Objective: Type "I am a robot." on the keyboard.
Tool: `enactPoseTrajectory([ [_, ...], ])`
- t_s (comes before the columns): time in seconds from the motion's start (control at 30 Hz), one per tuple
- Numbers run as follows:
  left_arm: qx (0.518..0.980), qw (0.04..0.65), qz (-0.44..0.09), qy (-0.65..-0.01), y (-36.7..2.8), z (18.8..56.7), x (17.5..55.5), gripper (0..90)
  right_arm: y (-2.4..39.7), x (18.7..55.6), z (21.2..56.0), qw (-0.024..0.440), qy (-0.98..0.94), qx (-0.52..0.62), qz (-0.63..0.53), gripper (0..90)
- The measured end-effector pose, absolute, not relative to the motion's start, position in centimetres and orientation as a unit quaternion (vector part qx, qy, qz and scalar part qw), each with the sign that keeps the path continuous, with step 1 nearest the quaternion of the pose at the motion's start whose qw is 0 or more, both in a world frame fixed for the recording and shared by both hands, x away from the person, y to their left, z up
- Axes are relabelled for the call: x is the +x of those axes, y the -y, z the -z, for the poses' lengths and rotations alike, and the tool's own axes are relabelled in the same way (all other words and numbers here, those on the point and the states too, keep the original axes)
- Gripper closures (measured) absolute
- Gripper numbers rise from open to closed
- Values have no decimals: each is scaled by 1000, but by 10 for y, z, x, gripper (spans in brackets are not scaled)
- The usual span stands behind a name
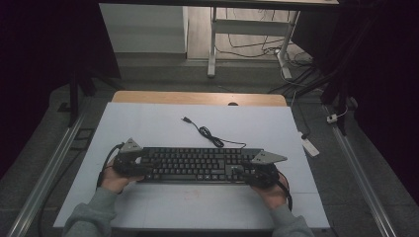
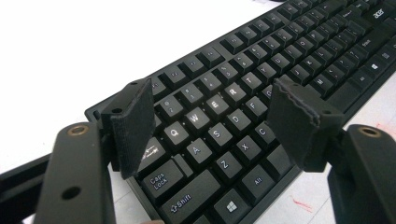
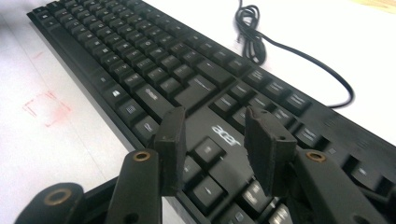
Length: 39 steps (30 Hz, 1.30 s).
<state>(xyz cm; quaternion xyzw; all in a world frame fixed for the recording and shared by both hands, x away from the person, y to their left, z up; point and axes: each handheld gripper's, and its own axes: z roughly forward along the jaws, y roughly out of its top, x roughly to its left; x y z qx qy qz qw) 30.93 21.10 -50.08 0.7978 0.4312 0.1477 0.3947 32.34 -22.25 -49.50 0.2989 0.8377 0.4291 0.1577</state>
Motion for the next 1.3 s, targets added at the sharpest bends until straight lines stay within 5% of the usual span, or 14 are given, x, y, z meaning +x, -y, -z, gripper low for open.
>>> enactPoseTrajectory([
  [0.93,798,399,-148,-427,-208,499,308,344,228,323,496,163,-836,304,-426,581],
  [1.3,811,406,-127,-402,-196,498,305,543,229,323,496,165,-837,304,-425,579],
])
